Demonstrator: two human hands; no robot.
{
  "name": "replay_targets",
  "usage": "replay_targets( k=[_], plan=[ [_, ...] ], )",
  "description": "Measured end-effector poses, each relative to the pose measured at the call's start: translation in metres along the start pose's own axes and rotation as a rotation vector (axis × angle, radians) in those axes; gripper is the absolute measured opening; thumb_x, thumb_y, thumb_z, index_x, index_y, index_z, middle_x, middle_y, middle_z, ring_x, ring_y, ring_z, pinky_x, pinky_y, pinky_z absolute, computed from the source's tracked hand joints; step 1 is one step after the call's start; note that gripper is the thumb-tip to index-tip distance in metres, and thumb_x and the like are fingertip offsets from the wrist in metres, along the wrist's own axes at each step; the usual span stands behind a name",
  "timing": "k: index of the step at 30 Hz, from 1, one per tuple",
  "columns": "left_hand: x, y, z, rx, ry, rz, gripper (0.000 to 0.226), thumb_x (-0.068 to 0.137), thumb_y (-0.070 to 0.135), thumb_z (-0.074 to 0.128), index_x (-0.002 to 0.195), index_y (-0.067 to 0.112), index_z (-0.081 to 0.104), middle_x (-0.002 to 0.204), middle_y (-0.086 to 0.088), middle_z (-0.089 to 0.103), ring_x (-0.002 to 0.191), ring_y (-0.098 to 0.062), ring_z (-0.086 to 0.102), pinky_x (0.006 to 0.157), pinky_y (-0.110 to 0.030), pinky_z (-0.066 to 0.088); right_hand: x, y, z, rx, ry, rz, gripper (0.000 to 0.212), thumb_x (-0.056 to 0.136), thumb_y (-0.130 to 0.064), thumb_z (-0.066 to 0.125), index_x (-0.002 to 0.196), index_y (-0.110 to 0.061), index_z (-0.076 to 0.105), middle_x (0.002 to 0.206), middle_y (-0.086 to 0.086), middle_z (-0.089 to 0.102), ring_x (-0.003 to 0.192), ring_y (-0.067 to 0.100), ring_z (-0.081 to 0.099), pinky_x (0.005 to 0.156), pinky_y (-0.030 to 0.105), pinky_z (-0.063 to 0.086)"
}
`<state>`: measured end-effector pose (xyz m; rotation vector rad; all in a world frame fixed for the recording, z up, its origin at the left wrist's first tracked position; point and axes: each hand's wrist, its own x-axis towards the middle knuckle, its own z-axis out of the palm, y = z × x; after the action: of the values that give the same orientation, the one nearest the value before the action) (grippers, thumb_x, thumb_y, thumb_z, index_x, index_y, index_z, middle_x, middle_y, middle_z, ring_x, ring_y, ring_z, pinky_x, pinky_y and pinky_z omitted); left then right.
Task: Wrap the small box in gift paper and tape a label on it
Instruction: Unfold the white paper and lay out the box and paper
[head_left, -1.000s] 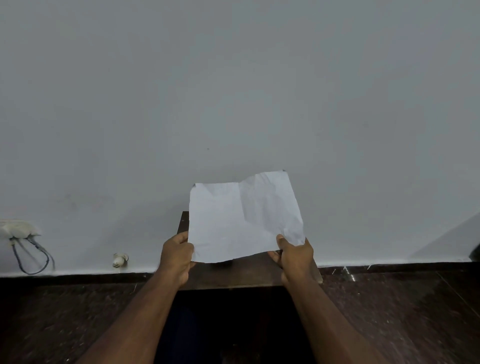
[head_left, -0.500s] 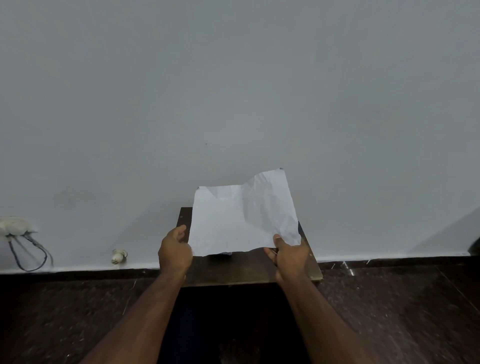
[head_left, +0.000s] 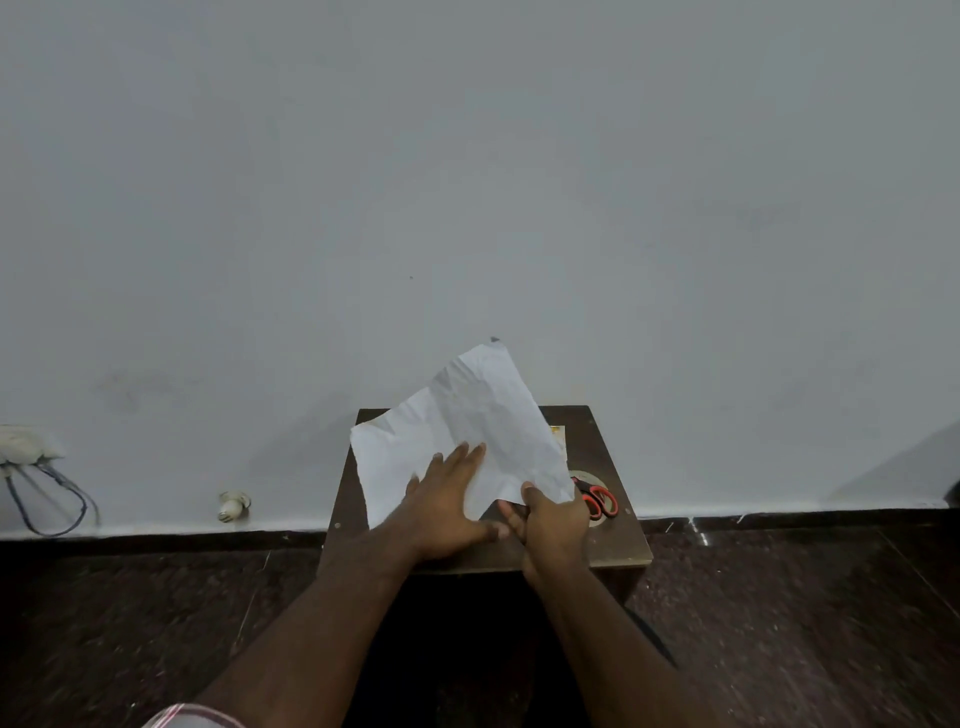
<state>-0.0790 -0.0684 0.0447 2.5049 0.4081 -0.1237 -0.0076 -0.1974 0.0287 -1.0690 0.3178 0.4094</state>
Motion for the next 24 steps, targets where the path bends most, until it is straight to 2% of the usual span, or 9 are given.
replay_targets(
  k=[2,4,7,9,11,13,16,20,24],
  plan=[
    [0.007,-0.002,0.001,0.094,-0.085,-0.022,0.114,0.080,0.060,0.068,0.156,0.040,-0.014,0.168,0.009,-0.014,0.155,-0.027,-0.012,0.124,-0.055,-0.002,-0.002,0.004,0.007,0.000,-0.042,0.055,0.045,0.094,0.006,0.059,0.132,-0.018,0.053,0.126,0.011,0.063,0.103,0.038,0.068,0.058,0.035,0.060],
    [0.014,-0.006,0.001,0.117,-0.057,-0.033,0.100,0.092,0.041,0.060,0.156,0.040,-0.016,0.168,0.006,-0.013,0.155,-0.030,-0.010,0.124,-0.058,0.000,-0.002,0.005,0.011,-0.018,-0.142,0.093,0.041,0.093,0.009,0.056,0.127,-0.015,0.054,0.122,0.012,0.066,0.102,0.037,0.070,0.062,0.036,0.061],
    [0.024,-0.018,-0.004,0.098,0.029,-0.040,0.076,0.102,0.017,0.043,0.158,0.040,-0.004,0.170,0.002,0.000,0.155,-0.029,0.004,0.124,-0.057,0.008,0.007,0.005,0.009,-0.106,-0.343,0.092,0.036,0.089,0.013,0.054,0.112,-0.013,0.061,0.117,0.014,0.069,0.109,0.034,0.068,0.080,0.037,0.061],
    [0.032,-0.029,-0.007,0.050,0.065,-0.051,0.071,0.103,0.012,0.040,0.159,0.040,0.005,0.169,0.002,0.008,0.155,-0.028,0.011,0.124,-0.055,0.014,0.019,0.007,0.005,-0.239,-0.445,0.078,0.038,0.089,0.012,0.056,0.113,-0.016,0.064,0.118,0.008,0.071,0.108,0.020,0.069,0.084,0.033,0.059],
    [0.038,-0.035,-0.009,-0.016,0.110,-0.068,0.071,0.103,0.008,0.040,0.158,0.042,0.011,0.168,0.002,0.015,0.154,-0.028,0.018,0.123,-0.053,0.021,0.030,0.011,0.004,-0.491,-0.468,0.006,0.046,0.088,0.009,0.061,0.125,-0.018,0.060,0.129,0.002,0.066,0.108,0.007,0.065,0.082,0.023,0.055],
    [0.045,-0.038,-0.008,-0.066,0.132,-0.065,0.070,0.103,0.008,0.041,0.157,0.043,0.015,0.167,0.002,0.018,0.153,-0.028,0.020,0.122,-0.050,0.024,0.041,0.020,0.008,-0.782,-0.444,-0.097,0.056,0.085,-0.002,0.073,0.136,-0.017,0.053,0.134,-0.004,0.061,0.112,0.008,0.060,0.079,0.016,0.051],
    [0.051,-0.041,-0.002,-0.144,0.145,-0.044,0.065,0.105,0.008,0.038,0.157,0.041,0.020,0.167,0.001,0.019,0.153,-0.028,0.019,0.123,-0.048,0.023,0.053,0.045,0.024,-0.961,-0.467,-0.338,0.053,0.082,-0.026,0.079,0.129,-0.023,0.054,0.120,-0.017,0.062,0.112,0.007,0.064,0.075,0.009,0.049],
    [0.055,-0.045,0.006,-0.217,0.174,-0.057,0.061,0.106,0.010,0.037,0.156,0.042,0.025,0.166,0.004,0.021,0.154,-0.025,0.019,0.125,-0.045,0.020,0.070,0.077,0.043,-1.260,-0.372,-0.480,0.072,0.093,-0.038,0.062,0.153,-0.014,0.030,0.150,0.007,0.045,0.134,0.024,0.047,0.106,0.036,0.046],
    [0.055,-0.043,0.008,-0.266,0.185,-0.062,0.055,0.108,0.015,0.036,0.155,0.041,0.028,0.166,0.006,0.021,0.155,-0.023,0.016,0.126,-0.042,0.015,0.078,0.087,0.049,-1.502,-0.344,-0.514,0.062,0.099,-0.038,0.053,0.151,-0.015,0.029,0.152,0.008,0.039,0.136,0.026,0.043,0.107,0.037,0.043]
  ],
)
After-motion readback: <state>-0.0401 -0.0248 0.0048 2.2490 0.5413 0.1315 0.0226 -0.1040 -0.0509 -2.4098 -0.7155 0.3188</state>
